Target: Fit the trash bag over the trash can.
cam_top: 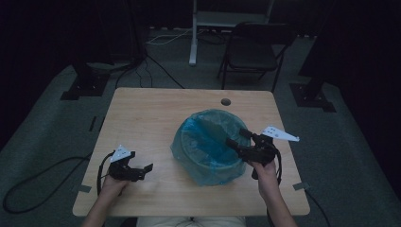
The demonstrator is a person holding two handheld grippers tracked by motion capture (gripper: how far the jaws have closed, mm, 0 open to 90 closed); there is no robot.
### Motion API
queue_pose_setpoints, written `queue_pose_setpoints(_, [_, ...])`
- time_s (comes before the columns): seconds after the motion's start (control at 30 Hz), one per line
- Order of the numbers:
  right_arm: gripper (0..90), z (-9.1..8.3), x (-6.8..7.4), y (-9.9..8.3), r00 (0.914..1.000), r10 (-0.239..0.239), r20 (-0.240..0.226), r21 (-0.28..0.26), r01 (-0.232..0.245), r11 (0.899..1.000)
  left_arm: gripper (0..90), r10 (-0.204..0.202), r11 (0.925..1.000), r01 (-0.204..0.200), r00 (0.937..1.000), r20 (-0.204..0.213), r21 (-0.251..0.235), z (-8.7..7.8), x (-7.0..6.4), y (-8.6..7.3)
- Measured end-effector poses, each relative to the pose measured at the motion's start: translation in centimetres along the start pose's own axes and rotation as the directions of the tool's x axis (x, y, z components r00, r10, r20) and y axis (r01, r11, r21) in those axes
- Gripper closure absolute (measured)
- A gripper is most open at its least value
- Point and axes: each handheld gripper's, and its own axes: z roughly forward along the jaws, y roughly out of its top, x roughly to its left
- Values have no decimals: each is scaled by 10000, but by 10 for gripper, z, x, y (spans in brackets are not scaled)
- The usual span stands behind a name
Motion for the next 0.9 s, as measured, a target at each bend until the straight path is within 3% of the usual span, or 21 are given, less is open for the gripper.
queue_pose_setpoints(0.1, [155, -5, -5, 6, 9978, -75, 654, -367, 99, 9993, 3, 257, 9996, -259, 9995, -182, -140, -5, -1, -5])
queue_pose_setpoints(0.27, [155, -15, -10, 28, 9966, -240, 794, -860, 309, 9958, 3, 545, 9984, -553, 9972, -510, -130, -16, -2, -15])
queue_pose_setpoints(0.43, [155, -2, -1, 63, 9948, -993, -206, -839, 973, 9917, 3, 398, 9985, -435, 9934, -1075, -326, -29, -7, -24])
queue_pose_setpoints(0.53, [155, 19, 7, 79, 9822, -1596, -988, -374, 1566, 9870, 4, 607, 9967, -678, 9880, -1421, -455, -36, -12, -29])
queue_pose_setpoints(0.6, [155, 39, 14, 86, 9662, -2043, -1571, 96, 2084, 9780, 3, 585, 9968, -660, 9867, -1518, -448, -38, -12, -31])
queue_pose_setpoints(0.67, [155, 54, 20, 89, 9535, -2130, -2132, 411, 2265, 9731, 3, 136, 9992, -204, 9806, -1953, -330, -40, -12, -33])
queue_pose_setpoints(0.7, [155, 65, 23, 90, 9422, -2192, -2534, 656, 2428, 9679, 3, 43, 9994, -113, 9798, -1997, -339, -41, -12, -33])
queue_pose_setpoints(0.73, [155, 71, 24, 90, 9363, -2222, -2721, 777, 2516, 9647, 3, -31, 9993, -41, 9804, -1972, -364, -41, -11, -34])
queue_pose_setpoints(0.83, [155, 91, 28, 88, 9236, -2254, -3101, 1348, 2775, 9512, 3, 60, 10000, -62, 9727, -2318, -1, -44, -14, -33])
queue_pose_setpoints(0.9, [155, 101, 29, 86, 9218, -2298, -3121, 1825, 2955, 9378, 2, 104, 9999, -99, 9625, -2710, 30, -48, -16, -32])
